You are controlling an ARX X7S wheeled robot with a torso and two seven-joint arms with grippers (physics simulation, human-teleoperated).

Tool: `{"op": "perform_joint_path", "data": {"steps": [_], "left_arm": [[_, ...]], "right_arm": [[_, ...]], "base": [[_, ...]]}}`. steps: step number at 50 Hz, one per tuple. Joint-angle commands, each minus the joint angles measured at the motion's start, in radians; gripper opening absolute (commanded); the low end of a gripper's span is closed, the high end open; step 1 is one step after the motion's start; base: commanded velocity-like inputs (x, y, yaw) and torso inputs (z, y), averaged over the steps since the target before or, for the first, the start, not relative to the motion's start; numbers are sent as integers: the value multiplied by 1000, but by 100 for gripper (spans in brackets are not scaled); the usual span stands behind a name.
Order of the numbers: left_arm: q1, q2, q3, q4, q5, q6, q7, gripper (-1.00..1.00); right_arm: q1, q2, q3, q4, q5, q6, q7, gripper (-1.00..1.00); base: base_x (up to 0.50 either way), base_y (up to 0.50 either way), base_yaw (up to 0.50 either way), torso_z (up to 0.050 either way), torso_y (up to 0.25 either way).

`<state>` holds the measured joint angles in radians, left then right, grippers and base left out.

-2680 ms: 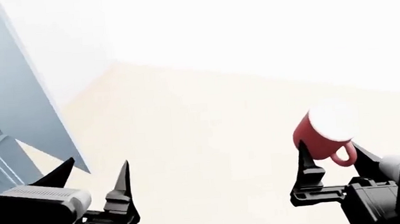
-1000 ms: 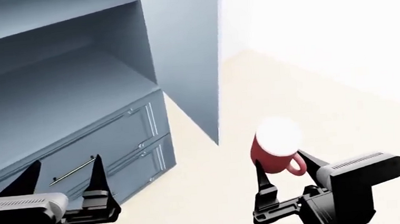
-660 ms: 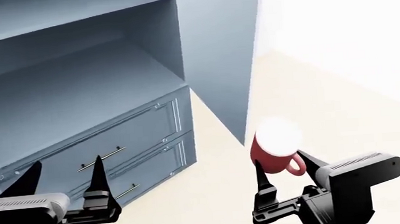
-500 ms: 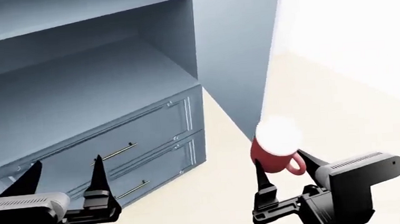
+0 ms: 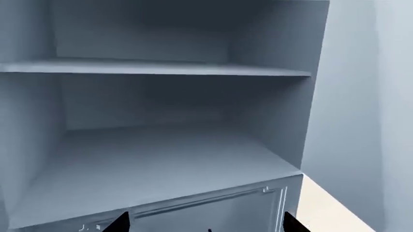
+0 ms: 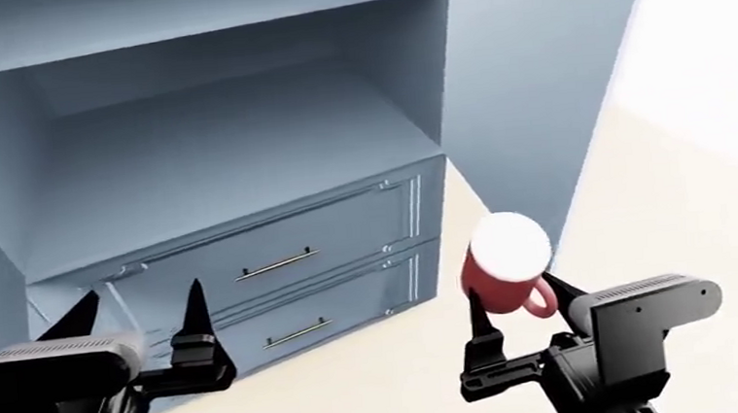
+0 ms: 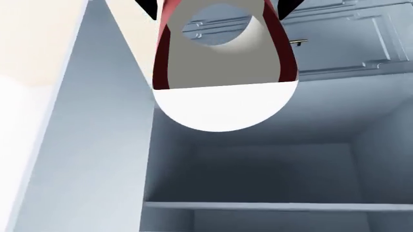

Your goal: A wet mug is on the counter and needs to be dried. Pick it up and place it upside down in the open cabinet.

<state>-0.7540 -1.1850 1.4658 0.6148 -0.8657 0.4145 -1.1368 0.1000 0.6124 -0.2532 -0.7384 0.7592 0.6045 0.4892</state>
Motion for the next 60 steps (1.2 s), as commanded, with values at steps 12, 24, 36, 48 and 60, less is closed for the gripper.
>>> {"op": "perform_joint_path", "data": {"steps": [12, 24, 36, 48, 60], "left_arm": [[7, 89, 14, -73, -23, -32, 40, 100], [18, 90, 13, -70, -9, -26, 41, 100], [15, 93, 9, -74, -19, -29, 54, 100], [26, 91, 6, -72, -8, -21, 47, 100], [33, 91, 1, -79, -18, -13, 48, 100]], "right_arm": [[21, -30, -67, 31, -74, -5, -30, -100], [16, -27, -69, 21, -92, -10, -12, -100], [25, -18, -88, 19, -104, -17, -31, -100], [15, -14, -90, 23, -106, -30, -39, -100], [-2, -25, -68, 23, -105, -44, -4, -100]], "base": [[0, 0, 500, 1, 0], [0, 0, 500, 0, 0], [63, 93, 83, 0, 0], [142, -534, 0, 0, 1], [177, -313, 0, 0, 1]]}}
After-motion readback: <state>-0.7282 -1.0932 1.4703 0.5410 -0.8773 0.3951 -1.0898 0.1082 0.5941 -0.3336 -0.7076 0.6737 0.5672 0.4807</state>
